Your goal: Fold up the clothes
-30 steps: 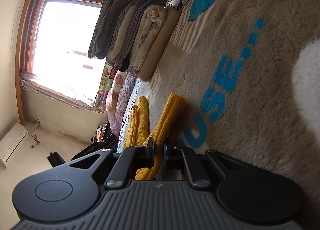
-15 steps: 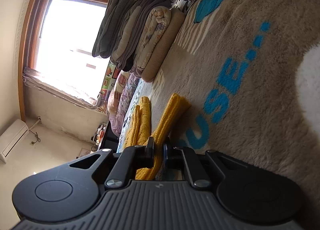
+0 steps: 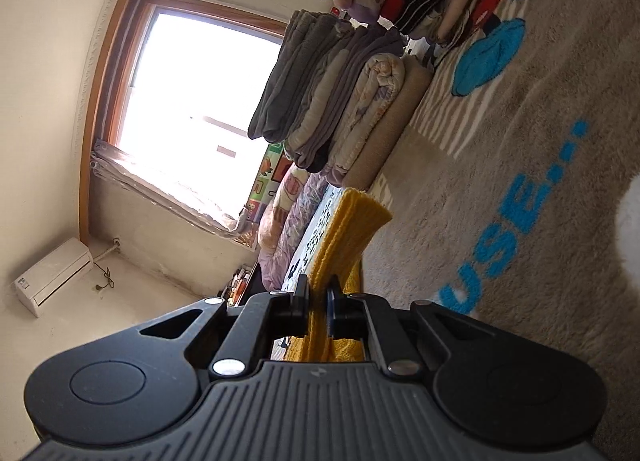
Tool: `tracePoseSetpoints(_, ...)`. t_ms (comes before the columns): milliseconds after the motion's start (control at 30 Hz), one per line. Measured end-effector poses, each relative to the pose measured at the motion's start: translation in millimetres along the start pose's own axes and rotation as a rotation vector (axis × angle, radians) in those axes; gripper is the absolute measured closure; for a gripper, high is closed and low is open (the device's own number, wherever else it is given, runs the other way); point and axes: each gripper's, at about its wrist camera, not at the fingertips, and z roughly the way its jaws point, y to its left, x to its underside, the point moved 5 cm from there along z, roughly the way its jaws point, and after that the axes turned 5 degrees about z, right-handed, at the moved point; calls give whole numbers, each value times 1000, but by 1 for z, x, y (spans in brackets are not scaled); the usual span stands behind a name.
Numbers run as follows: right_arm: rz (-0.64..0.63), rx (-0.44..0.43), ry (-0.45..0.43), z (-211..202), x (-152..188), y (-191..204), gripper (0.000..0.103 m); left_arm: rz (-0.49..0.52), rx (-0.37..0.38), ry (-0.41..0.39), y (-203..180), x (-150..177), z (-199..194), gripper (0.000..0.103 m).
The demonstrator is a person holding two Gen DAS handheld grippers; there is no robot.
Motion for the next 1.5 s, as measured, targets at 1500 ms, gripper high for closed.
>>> tracePoseSetpoints(1500, -229, 108, 109, 60, -4, 116, 93, 172, 209, 93, -32, 75, -40, 35)
